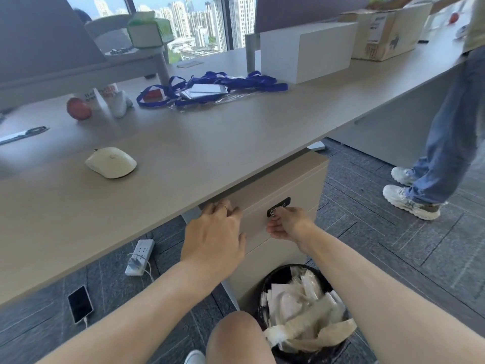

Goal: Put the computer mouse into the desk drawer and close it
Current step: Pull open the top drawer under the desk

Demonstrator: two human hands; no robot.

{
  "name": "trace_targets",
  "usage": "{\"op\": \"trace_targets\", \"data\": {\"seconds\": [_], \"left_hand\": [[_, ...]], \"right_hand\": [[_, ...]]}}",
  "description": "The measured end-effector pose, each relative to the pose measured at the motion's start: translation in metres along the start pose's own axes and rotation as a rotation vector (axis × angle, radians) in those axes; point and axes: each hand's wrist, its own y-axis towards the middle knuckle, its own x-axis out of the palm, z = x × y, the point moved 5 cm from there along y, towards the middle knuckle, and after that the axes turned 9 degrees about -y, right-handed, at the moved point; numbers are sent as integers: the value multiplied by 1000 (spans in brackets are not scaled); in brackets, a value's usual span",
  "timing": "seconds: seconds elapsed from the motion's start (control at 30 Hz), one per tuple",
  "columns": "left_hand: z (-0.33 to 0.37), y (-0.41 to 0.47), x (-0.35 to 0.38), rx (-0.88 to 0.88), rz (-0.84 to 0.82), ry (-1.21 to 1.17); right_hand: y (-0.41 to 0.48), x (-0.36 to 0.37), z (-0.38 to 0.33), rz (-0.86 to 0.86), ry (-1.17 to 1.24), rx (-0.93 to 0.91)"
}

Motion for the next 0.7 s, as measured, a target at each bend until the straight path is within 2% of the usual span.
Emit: {"op": "trace_targets", "data": {"seconds": [0.3,0.7], "left_hand": [[-3,5,-1,-21,35,-64],[3,-2,-1,-43,-10,-66]], "right_hand": [[-15,-12,22,40,152,-40],[-94,-73,74,113,95,-100]]}}
